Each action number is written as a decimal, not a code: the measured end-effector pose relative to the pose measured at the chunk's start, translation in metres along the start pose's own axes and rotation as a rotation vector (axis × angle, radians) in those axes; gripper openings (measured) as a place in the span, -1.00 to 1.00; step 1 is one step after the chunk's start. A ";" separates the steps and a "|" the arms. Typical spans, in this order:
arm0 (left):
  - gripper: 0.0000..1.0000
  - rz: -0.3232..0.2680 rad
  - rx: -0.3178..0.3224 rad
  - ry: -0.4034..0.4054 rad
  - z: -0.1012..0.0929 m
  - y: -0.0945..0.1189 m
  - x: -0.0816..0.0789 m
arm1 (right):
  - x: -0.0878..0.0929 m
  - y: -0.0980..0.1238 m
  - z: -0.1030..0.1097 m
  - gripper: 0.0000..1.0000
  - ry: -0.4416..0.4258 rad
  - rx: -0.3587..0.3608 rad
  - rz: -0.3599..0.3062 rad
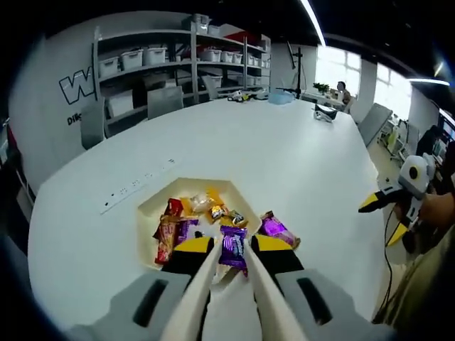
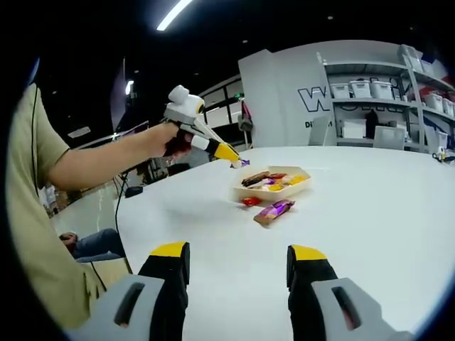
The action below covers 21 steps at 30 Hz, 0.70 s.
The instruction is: Place the target food into the container with the food tongs after gripping and lifting it, then release it inside without dropping or visibly crushing the food.
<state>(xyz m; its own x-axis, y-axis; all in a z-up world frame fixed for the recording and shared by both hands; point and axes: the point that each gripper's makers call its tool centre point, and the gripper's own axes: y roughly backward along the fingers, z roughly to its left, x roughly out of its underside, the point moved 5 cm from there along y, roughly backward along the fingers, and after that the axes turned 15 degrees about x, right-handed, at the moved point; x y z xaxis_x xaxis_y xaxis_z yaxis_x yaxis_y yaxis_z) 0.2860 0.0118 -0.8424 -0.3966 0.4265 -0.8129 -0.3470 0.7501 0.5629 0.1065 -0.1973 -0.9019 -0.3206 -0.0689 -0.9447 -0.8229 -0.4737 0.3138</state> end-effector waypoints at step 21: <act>-0.61 -0.021 -0.029 0.003 0.027 -0.023 -0.036 | -0.005 0.005 -0.007 0.05 0.003 0.017 -0.009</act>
<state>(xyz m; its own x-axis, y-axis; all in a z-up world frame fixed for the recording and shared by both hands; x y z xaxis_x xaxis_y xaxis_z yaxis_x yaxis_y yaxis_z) 0.3313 -0.0073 -0.8298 -0.3910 0.4094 -0.8243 -0.3800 0.7440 0.5497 0.1077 -0.2052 -0.8961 -0.3113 -0.0673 -0.9479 -0.8336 -0.4595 0.3064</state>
